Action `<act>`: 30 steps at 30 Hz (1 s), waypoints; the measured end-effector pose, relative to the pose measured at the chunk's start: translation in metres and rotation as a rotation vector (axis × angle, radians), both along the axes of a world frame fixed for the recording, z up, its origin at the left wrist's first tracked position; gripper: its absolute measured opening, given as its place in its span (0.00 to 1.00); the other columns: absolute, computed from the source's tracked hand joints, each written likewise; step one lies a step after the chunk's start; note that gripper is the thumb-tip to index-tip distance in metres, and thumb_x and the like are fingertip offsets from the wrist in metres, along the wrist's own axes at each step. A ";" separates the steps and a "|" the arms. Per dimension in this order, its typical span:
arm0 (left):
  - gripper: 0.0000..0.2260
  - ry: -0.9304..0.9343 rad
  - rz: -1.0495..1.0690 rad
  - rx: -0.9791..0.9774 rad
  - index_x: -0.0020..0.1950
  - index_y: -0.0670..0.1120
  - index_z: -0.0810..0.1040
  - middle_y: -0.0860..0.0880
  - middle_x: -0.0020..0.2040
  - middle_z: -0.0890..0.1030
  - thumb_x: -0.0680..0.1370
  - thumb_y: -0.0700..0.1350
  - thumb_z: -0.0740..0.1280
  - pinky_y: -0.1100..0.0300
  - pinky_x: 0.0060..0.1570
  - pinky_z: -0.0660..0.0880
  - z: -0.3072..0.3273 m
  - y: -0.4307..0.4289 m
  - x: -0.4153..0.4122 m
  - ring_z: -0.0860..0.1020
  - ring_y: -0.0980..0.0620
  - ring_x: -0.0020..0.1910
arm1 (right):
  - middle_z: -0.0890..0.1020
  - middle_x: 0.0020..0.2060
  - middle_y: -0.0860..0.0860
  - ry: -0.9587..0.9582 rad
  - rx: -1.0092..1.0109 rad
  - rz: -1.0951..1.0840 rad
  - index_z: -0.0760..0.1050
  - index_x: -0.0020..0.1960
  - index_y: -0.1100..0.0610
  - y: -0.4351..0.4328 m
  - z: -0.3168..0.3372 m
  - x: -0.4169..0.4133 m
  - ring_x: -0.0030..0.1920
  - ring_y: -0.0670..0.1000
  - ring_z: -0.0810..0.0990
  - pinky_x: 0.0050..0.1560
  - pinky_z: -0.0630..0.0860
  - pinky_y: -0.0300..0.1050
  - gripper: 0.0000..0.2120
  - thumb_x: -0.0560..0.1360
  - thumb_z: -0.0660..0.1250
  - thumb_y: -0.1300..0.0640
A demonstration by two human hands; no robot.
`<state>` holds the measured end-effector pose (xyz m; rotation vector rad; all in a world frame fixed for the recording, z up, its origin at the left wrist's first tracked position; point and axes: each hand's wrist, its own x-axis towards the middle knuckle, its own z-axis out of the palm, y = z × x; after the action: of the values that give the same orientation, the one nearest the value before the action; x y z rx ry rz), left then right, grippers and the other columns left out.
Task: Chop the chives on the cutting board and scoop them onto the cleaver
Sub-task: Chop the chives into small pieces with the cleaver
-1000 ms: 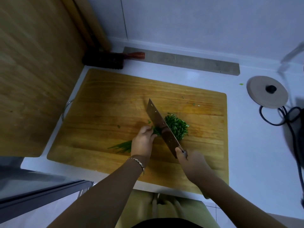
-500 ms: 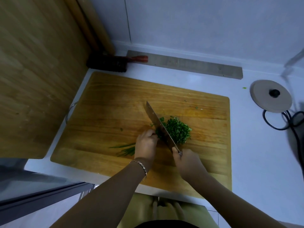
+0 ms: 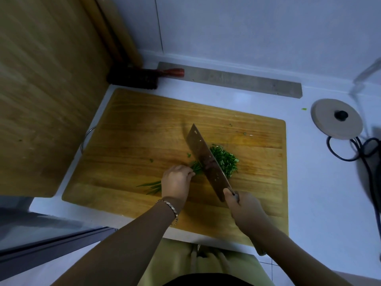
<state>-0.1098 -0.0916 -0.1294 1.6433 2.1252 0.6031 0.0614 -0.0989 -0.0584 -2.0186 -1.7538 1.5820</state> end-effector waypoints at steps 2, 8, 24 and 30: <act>0.05 -0.002 0.010 -0.002 0.44 0.40 0.83 0.44 0.46 0.83 0.75 0.39 0.68 0.52 0.49 0.74 -0.002 0.000 0.002 0.77 0.44 0.49 | 0.69 0.25 0.49 -0.015 0.018 0.044 0.73 0.37 0.57 0.000 -0.002 -0.004 0.26 0.47 0.68 0.29 0.65 0.40 0.18 0.80 0.55 0.49; 0.03 0.056 -0.098 -0.010 0.37 0.40 0.84 0.42 0.38 0.83 0.68 0.33 0.74 0.51 0.35 0.79 -0.001 -0.001 -0.001 0.79 0.40 0.40 | 0.70 0.26 0.48 -0.111 0.007 0.125 0.68 0.35 0.54 -0.001 -0.009 -0.005 0.26 0.45 0.68 0.28 0.64 0.37 0.18 0.80 0.53 0.48; 0.13 0.170 -0.230 0.017 0.50 0.38 0.83 0.39 0.46 0.82 0.66 0.32 0.75 0.47 0.40 0.79 -0.008 -0.015 -0.012 0.80 0.38 0.45 | 0.71 0.26 0.51 0.049 -0.033 -0.102 0.70 0.32 0.56 0.015 -0.012 0.003 0.27 0.50 0.70 0.33 0.69 0.46 0.20 0.79 0.55 0.49; 0.16 0.104 -0.190 0.014 0.45 0.37 0.84 0.39 0.40 0.83 0.60 0.24 0.75 0.49 0.35 0.81 -0.009 -0.003 -0.001 0.80 0.37 0.39 | 0.71 0.26 0.50 -0.002 0.001 -0.037 0.72 0.34 0.56 0.009 -0.001 0.011 0.26 0.49 0.70 0.32 0.69 0.45 0.19 0.79 0.55 0.48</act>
<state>-0.1104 -0.0949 -0.1381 1.8954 2.0066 0.4842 0.0724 -0.0897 -0.0594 -2.0400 -1.7072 1.5689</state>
